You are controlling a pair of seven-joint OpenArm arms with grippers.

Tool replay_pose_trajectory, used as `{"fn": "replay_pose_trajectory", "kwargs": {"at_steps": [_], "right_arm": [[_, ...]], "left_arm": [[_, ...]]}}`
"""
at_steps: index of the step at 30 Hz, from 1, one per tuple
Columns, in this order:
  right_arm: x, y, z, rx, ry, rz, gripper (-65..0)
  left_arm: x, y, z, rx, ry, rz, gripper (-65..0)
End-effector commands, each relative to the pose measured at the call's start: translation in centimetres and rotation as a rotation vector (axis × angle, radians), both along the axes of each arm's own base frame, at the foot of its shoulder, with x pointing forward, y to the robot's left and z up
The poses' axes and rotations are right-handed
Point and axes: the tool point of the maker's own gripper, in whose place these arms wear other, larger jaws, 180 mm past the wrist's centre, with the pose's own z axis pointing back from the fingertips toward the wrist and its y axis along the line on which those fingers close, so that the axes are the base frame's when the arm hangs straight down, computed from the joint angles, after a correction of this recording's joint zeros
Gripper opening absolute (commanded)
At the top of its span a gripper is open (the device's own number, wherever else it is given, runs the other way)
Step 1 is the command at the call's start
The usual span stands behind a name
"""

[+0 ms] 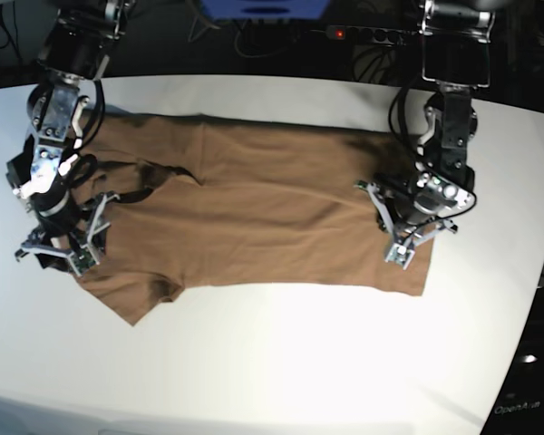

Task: Fold the T-shirt properly
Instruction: 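Release the shirt and lift both grippers, then move the left gripper to the shirt's side edge near the hem and grasp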

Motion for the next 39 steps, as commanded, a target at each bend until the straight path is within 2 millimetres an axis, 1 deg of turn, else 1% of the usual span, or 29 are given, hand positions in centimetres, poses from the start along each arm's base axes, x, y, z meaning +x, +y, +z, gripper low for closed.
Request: {"fn": "replay_pose_trajectory", "kwargs": {"at_steps": [1, 2, 7, 11, 14, 17, 21, 25, 28, 30, 33, 36, 37, 38, 39], "right_arm": [[1.2, 0.1, 2.0, 0.003, -0.065, 0.002, -27.9], [1.3, 0.2, 1.9, 0.002, -0.059, 0.0, -26.8], [1.1, 0.3, 1.4, 0.005, -0.042, -0.002, -27.0], [1.1, 0.7, 1.2, 0.004, -0.037, 0.012, -27.0], [1.1, 0.6, 1.2, 0.0, -0.036, 0.011, -27.0], [1.0, 0.6, 1.2, 0.001, -0.035, 0.01, -27.0], [0.6, 0.6, 0.7, 0.002, -0.023, 0.011, -27.0], [0.3, 0.6, 0.5, 0.002, -0.017, 0.011, -27.0], [0.3, 0.6, 0.5, 0.002, -0.017, 0.011, -27.0], [0.3, 0.6, 0.5, 0.001, -0.016, 0.011, -27.0], [0.3, 0.5, 0.5, 0.0, -0.014, 0.009, -27.0], [0.2, 0.5, 0.4, 0.0, -0.01, 0.009, -27.0], [0.0, 0.6, 0.1, 0.002, -0.004, 0.009, -27.0], [-0.1, 0.6, 0.0, 0.002, -0.001, 0.009, -27.0], [-0.2, 0.5, 0.0, 0.0, 0.0, 0.009, -27.0]], "left_arm": [[-0.7, 0.6, -0.3, 0.043, 0.044, -0.005, -62.4], [-0.6, 0.6, -0.1, 0.045, 0.04, -0.006, -62.3], [-0.2, 0.6, 1.1, 0.061, 0.026, -0.008, -62.3], [0.1, 0.7, 1.4, 0.062, 0.017, -0.009, -62.3], [0.9, 0.9, 2.0, 0.066, 0.001, -0.005, -62.1], [1.3, 1.0, 2.3, 0.069, -0.01, -0.003, -62.1], [2.6, 1.0, 3.5, 0.069, -0.044, -0.003, -62.1], [2.9, 0.8, 4.1, 0.066, -0.06, -0.006, -61.9], [3.4, 0.8, 5.5, 0.066, -0.104, -0.004, -61.8], [3.9, 2.5, 7.1, 0.063, -0.144, 0.054, -61.8], [5.5, 6.0, 9.6, 0.08, -0.159, 0.159, -61.7], [6.6, 8.6, 10.7, 0.09, -0.14, 0.226, -61.0], [6.9, 9.3, 11.0, 0.101, -0.139, 0.235, -59.2], [7.2, 9.7, 11.1, 0.105, -0.133, 0.241, -57.1], [7.4, 10.1, 11.0, 0.107, -0.119, 0.248, -53.1]]}}
